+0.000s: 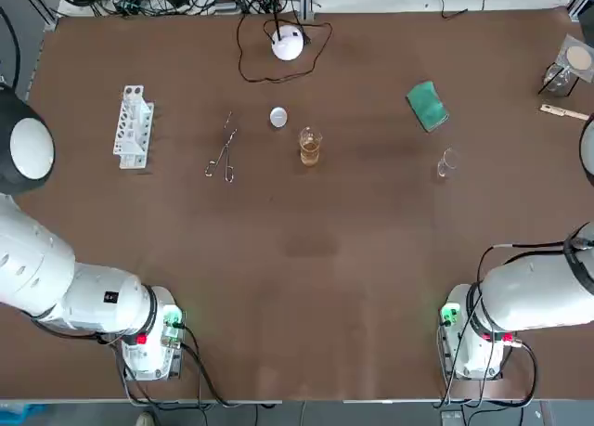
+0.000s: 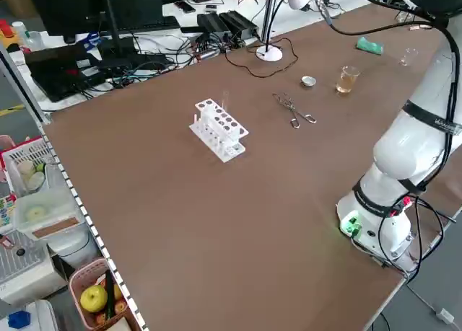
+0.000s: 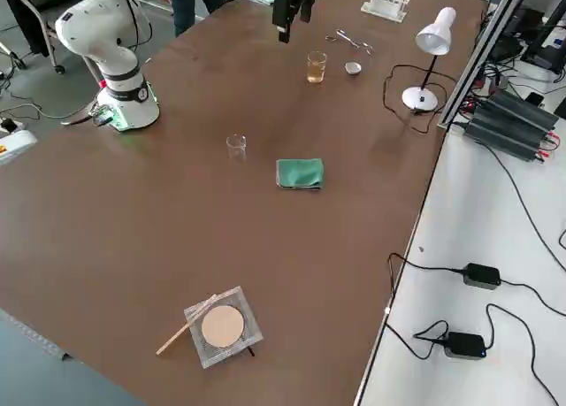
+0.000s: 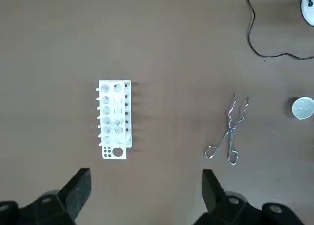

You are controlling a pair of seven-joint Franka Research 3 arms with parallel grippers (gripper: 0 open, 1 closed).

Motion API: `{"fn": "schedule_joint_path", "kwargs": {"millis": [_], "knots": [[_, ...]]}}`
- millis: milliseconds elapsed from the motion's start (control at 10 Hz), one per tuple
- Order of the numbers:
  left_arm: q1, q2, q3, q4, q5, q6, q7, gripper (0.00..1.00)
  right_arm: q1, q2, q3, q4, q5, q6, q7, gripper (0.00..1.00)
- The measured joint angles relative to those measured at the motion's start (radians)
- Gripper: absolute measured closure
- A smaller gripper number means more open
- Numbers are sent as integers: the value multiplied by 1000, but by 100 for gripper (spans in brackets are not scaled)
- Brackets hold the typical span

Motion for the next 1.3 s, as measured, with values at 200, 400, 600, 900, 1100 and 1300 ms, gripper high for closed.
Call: {"fn": "schedule_joint_path", "kwargs": {"millis": [200, 400, 600, 900, 1100, 1300], "knots": [[0, 0, -2, 0, 0, -9, -1, 0, 2, -39, -5, -54, 0, 18, 0, 0], [-1, 0, -4, 0, 0, -12, -1, 0, 1, -100, -11, -124, 0, 37, 0, 0], [-1, 0, -4, 0, 0, -12, -1, 0, -8, -127, -14, -154, 0, 41, -4, 0], [-1, 0, -4, 0, 0, -12, -1, 0, -15, -128, -17, -163, 0, 49, -17, 0], [-1, 0, -5, 0, 0, -12, -1, 0, -15, -128, -17, -164, 0, 52, -18, 0], [-1, 0, -6, 0, 0, -12, -1, 0, -15, -128, -17, -164, 0, 54, -18, 0]]}}
